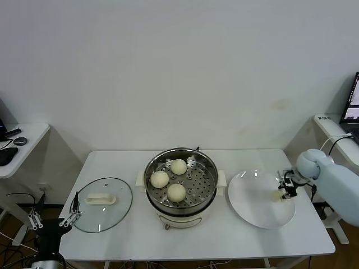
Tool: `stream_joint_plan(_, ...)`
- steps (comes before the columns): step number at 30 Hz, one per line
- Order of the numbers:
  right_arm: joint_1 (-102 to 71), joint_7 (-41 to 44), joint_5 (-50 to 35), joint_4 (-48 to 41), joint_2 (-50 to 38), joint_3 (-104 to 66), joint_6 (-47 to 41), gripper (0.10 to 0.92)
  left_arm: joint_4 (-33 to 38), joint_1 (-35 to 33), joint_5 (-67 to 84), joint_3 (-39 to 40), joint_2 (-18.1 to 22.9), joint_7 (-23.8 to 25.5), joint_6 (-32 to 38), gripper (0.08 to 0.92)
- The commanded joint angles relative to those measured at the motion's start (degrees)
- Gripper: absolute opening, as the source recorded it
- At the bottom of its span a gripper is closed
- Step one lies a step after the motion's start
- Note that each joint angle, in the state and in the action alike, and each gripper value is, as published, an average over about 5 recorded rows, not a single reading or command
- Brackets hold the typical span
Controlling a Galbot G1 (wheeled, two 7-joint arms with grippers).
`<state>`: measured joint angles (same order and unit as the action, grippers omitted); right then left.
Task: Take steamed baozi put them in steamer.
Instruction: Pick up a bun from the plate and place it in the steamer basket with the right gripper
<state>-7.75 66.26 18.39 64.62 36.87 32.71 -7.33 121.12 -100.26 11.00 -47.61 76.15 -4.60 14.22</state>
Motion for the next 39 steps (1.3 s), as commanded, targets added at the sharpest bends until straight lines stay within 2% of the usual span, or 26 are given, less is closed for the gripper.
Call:
stream_joint_plan(1,18.91,0.27,-15.77,13.07,-6.34,14.96,-8.04,0.388,-0.01,0.37,0.05,0.17,-0.22,0.03,-0.05,0.823)
stream_joint_plan(5,34.66,-0.77,-26.05,20.05,-6.16,26.99,-12.47,0.395,-0.07,1.08,0.22,0.43,-0.63,0.03,-0.17,0.823)
stream_joint_plan(9,48.54,-3.01,-35.95,26.06,-2.42,38.25,-17.05,0.399,-0.18,1.62,0.32,0.87,-0.93,0.03,-0.24,0.823)
stream_joint_plan(16,54.22,-8.89,-47.94,32.17,7.47,43.32,-25.60,0.399,-0.30,1.93,0.05,1.89,-1.06,0.01,-0.22,0.823)
stream_joint_plan(26,46.35,-15.34,-49.26,29.62,18.58,43.48,-32.27,0.399,-0.17,1.85,-0.05,1.91,-0.75,-0.02,-0.24,0.823)
stream_joint_plan(39,34.51,-16.85,-39.69,16.85,26.75,40.97,-33.44,0.399,0.23,1.66,0.49,0.48,-0.48,0.07,0.00,0.823)
